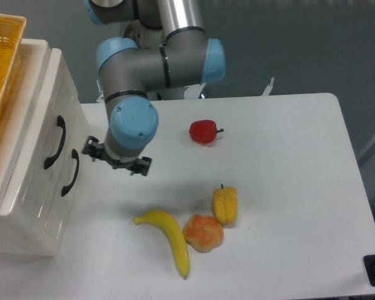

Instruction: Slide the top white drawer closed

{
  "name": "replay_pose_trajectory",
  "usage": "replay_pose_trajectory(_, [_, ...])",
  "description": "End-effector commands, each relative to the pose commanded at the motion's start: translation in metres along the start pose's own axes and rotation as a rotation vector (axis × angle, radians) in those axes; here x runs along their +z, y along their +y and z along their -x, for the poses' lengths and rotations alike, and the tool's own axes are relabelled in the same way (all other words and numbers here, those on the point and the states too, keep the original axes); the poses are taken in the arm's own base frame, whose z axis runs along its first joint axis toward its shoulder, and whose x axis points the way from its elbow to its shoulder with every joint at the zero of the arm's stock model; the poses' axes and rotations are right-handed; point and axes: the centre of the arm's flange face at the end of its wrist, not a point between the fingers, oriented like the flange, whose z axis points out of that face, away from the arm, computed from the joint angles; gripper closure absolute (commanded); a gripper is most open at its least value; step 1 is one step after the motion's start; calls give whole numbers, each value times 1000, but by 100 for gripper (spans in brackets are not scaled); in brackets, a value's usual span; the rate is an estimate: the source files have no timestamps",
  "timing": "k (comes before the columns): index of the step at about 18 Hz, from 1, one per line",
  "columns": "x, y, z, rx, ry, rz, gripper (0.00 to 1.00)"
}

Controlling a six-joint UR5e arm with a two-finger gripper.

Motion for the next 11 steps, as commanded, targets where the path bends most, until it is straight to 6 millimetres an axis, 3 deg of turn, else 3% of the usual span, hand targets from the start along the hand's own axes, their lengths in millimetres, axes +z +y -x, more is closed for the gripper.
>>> replay_pose_trajectory(4, [-37, 16, 48, -2, -52, -43, 0])
replay_pose_trajectory(8, [-65, 43, 90, 175, -114, -68, 0])
replay_pose_trajectory(11, [-91, 73, 123, 195, -158, -88, 0])
